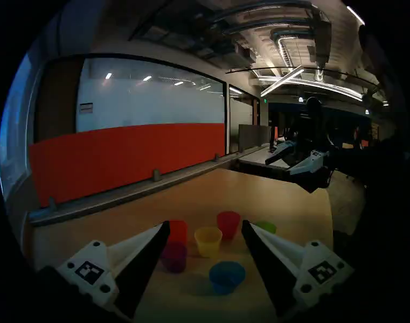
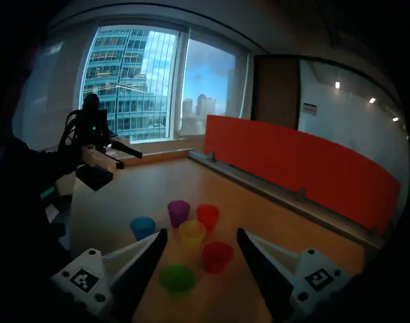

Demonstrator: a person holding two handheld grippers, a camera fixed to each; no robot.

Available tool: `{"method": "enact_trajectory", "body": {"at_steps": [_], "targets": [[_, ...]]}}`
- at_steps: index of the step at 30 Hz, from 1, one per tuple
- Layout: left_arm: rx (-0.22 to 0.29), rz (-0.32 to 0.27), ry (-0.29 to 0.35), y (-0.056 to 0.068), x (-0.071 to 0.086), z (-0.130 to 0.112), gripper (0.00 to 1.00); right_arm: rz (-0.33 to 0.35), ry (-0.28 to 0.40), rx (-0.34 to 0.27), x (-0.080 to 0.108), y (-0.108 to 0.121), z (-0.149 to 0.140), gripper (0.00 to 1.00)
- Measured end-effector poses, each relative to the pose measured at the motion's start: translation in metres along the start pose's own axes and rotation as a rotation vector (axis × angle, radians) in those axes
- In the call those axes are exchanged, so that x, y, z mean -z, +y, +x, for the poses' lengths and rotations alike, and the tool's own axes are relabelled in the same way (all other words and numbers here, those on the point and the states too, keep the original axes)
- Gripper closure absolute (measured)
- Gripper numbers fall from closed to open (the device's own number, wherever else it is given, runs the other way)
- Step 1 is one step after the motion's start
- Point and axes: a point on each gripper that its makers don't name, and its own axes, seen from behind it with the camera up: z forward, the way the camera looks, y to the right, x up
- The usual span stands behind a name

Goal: Pour water

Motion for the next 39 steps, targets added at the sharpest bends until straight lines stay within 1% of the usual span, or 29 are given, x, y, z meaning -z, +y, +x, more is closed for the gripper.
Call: {"method": "enact_trajectory", "body": {"at_steps": [5,8,12,20,26,32,36,39], "targets": [[-0.004,-0.015,-0.030,0.003,-0.002,-0.021,0.01,0.021,-0.045,0.018,-0.006,-0.008,-0.023,0.00],[-0.007,-0.029,-0.049,0.007,-0.003,-0.034,0.01,0.030,-0.069,0.022,-0.010,-0.012,-0.036,0.00],[-0.009,-0.054,-0.069,0.013,-0.004,-0.049,0.01,0.041,-0.097,0.018,-0.015,-0.016,-0.053,0.00],[0.004,-0.101,-0.111,0.024,-0.006,-0.079,0.01,0.059,-0.146,0.016,-0.023,-0.024,-0.082,0.00],[-0.020,-0.115,-0.185,0.030,-0.009,-0.112,0.01,0.069,-0.175,0.013,-0.029,-0.029,-0.102,0.00],[-0.053,-0.134,-0.247,0.040,-0.013,-0.138,0.01,0.080,-0.198,0.019,-0.034,-0.034,-0.118,0.00],[-0.050,-0.152,-0.283,0.046,-0.016,-0.151,0.01,0.089,-0.208,0.011,-0.036,-0.038,-0.125,0.00],[-0.045,-0.162,-0.311,0.048,-0.018,-0.162,0.01,0.092,-0.216,0.010,-0.038,-0.039,-0.131,0.00]]}}
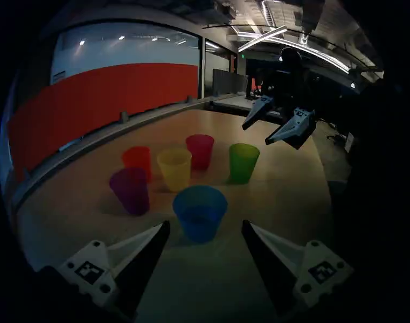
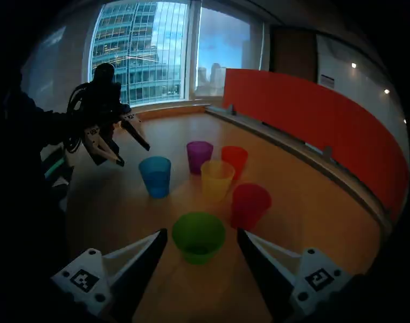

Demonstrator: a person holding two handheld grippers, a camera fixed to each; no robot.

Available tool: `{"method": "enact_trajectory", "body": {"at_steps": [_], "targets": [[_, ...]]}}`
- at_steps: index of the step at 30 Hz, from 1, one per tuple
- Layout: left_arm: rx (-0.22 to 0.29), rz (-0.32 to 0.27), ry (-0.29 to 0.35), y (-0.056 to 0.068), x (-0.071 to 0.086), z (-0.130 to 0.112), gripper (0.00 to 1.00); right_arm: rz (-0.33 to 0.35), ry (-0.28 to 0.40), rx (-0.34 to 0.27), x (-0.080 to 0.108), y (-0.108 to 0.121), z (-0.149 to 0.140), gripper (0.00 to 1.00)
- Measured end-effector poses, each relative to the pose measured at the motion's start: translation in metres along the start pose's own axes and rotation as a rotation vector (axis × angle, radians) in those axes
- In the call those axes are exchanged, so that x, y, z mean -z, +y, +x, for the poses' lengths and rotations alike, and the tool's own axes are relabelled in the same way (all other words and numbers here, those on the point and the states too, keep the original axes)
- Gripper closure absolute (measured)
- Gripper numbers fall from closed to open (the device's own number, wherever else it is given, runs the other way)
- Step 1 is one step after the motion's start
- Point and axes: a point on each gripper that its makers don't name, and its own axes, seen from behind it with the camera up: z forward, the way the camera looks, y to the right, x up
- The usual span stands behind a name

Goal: Pour water

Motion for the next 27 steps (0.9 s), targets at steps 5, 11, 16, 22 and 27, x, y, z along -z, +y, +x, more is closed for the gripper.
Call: {"method": "enact_trajectory", "body": {"at_steps": [5,11,16,22,27], "targets": [[0.004,-0.004,-0.041,-0.002,-0.009,-0.013,0.01,0.004,-0.015,0.002,-0.004,-0.001,-0.008,0.00],[0.000,-0.009,-0.076,-0.006,-0.021,-0.020,0.01,0.007,-0.028,0.001,-0.008,-0.001,-0.015,0.00],[-0.016,-0.015,-0.097,-0.007,-0.030,-0.022,0.01,0.012,-0.036,0.002,-0.013,-0.001,-0.020,0.00],[-0.021,-0.028,-0.108,-0.007,-0.040,-0.020,0.00,0.019,-0.049,0.008,-0.021,-0.001,-0.028,0.00],[-0.025,-0.041,-0.112,-0.007,-0.046,-0.018,0.01,0.028,-0.059,0.016,-0.030,-0.002,-0.033,0.00]]}}
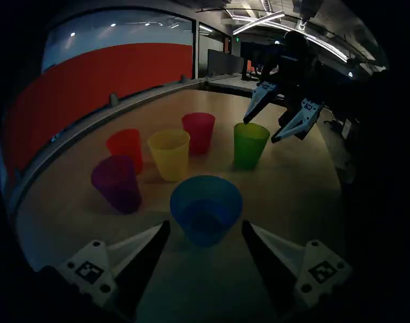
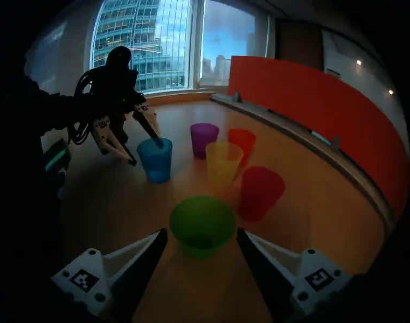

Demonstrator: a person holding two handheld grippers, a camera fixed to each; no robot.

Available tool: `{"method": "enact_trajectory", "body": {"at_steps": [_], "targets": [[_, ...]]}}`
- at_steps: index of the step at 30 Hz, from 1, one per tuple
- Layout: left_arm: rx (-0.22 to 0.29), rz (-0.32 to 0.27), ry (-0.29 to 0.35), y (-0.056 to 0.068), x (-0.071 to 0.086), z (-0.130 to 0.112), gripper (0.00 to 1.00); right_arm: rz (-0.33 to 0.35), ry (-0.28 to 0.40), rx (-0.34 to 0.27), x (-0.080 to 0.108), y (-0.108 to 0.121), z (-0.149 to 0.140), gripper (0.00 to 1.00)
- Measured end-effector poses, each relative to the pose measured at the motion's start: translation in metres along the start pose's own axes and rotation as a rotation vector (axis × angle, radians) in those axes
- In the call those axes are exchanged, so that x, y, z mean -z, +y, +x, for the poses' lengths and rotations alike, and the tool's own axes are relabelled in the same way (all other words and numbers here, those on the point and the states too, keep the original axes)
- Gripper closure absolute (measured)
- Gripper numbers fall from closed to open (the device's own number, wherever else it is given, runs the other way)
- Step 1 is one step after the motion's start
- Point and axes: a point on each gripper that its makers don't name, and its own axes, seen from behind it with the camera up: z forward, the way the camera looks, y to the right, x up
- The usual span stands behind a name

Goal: Pour water

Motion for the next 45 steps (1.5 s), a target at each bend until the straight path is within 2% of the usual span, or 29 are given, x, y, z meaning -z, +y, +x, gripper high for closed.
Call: {"method": "enact_trajectory", "body": {"at_steps": [13,25,27,29,31,45], "targets": [[-0.002,-0.022,0.002,-0.002,-0.015,0.007,0.01,0.016,-0.017,0.013,-0.022,-0.001,-0.002,0.00],[0.004,-0.034,-0.003,-0.004,-0.023,0.008,0.01,0.022,-0.019,0.002,-0.030,0.000,-0.002,0.00],[0.012,-0.036,-0.005,-0.005,-0.024,0.008,0.05,0.022,-0.019,0.001,-0.030,0.001,-0.002,0.00],[0.018,-0.046,-0.005,-0.003,-0.025,0.008,0.13,0.022,-0.018,0.000,-0.031,0.001,-0.002,0.00],[0.017,-0.048,-0.005,-0.003,-0.025,0.008,0.15,0.023,-0.018,-0.001,-0.032,0.001,-0.002,0.00],[0.012,-0.046,-0.003,-0.003,-0.025,0.008,0.16,0.019,-0.012,-0.006,-0.037,0.001,-0.002,0.00]]}}
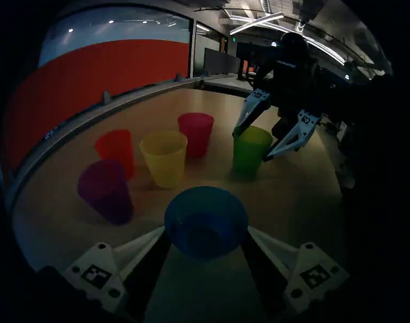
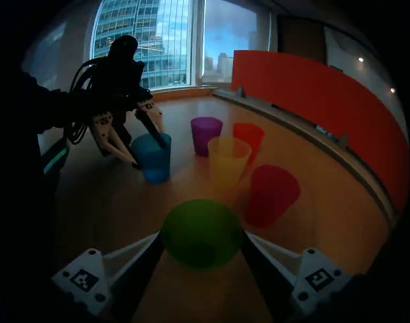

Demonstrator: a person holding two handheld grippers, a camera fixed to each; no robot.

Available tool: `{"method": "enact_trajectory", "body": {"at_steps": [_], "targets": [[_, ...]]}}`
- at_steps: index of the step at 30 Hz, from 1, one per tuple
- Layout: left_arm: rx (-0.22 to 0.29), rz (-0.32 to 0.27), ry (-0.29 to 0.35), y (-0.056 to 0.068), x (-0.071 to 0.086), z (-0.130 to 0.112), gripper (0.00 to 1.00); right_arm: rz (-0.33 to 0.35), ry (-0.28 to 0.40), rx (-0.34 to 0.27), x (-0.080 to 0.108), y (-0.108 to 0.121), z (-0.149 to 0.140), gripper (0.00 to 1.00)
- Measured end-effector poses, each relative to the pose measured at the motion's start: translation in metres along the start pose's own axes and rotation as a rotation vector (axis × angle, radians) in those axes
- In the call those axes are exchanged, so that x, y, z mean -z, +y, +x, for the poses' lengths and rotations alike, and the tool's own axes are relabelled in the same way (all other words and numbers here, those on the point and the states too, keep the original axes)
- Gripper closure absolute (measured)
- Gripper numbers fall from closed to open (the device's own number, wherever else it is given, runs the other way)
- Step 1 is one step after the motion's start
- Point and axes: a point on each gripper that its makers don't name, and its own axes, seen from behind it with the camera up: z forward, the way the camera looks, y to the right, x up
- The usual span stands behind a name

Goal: Pour water

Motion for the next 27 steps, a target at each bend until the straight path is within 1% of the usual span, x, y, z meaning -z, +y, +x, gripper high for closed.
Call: {"method": "enact_trajectory", "body": {"at_steps": [1,3,9,15,21,27], "targets": [[0.000,0.000,0.000,0.000,0.000,0.000,0.16,-0.001,0.000,0.001,0.000,0.000,0.000,0.01],[0.000,-0.001,-0.001,0.000,0.000,0.000,0.16,-0.003,-0.001,0.003,0.000,0.000,0.000,0.08],[0.003,0.000,0.002,0.000,0.001,0.000,0.16,0.008,0.003,-0.001,0.001,-0.005,0.001,0.09],[0.014,0.003,0.015,0.003,0.005,0.003,0.16,-0.013,0.030,-0.018,0.007,-0.003,0.009,0.09],[0.034,0.022,0.059,0.004,0.013,0.018,0.16,-0.031,0.071,-0.033,0.014,-0.002,0.025,0.09],[0.048,0.058,0.129,-0.001,0.026,0.042,0.16,-0.047,0.120,-0.031,0.021,-0.002,0.044,0.09]]}}
